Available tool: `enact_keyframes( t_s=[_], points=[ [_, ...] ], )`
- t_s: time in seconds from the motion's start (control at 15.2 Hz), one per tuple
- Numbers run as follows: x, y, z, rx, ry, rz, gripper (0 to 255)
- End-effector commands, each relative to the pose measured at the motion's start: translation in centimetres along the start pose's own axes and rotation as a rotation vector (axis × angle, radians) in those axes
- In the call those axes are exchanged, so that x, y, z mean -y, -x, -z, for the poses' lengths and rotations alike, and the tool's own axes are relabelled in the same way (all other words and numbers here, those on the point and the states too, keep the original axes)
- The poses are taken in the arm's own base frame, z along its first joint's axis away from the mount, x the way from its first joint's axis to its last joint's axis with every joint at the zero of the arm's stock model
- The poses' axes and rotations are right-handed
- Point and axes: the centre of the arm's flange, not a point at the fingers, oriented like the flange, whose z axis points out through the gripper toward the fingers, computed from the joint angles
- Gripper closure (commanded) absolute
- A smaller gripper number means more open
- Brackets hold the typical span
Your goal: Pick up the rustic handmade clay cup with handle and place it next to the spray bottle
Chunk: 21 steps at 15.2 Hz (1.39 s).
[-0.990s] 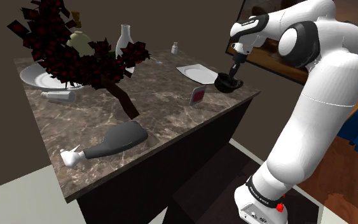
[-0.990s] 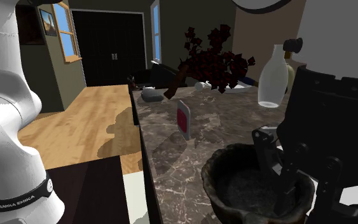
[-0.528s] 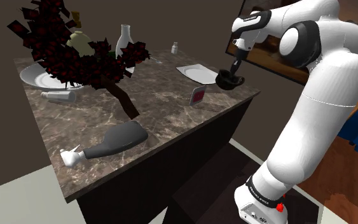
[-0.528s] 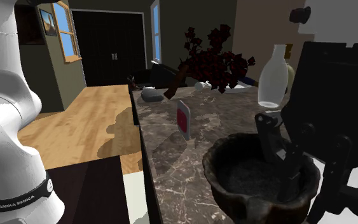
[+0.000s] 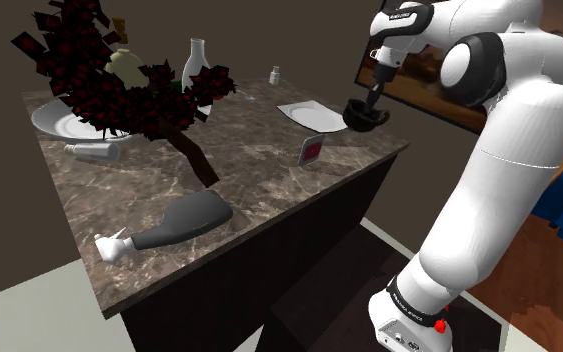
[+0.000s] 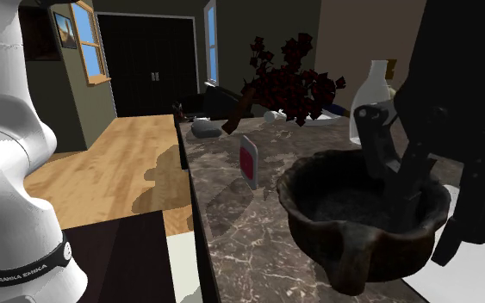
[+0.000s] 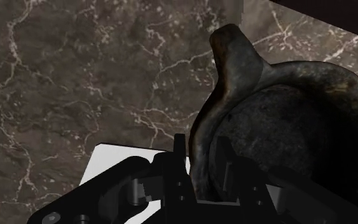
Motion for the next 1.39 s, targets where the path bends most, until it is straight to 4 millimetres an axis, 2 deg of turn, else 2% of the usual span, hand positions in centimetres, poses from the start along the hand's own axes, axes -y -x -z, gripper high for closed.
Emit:
enact_keyframes(
  t_s=[0.0,1.25,1.32],
  points=[
    [0.1,0.0,1.2,0.000,0.000,0.000,255],
    [0.4,-0.2,10.8,0.000,0.000,0.000,255],
    [1.7,-0.6,10.7,0.000,0.000,0.000,255]
  ],
)
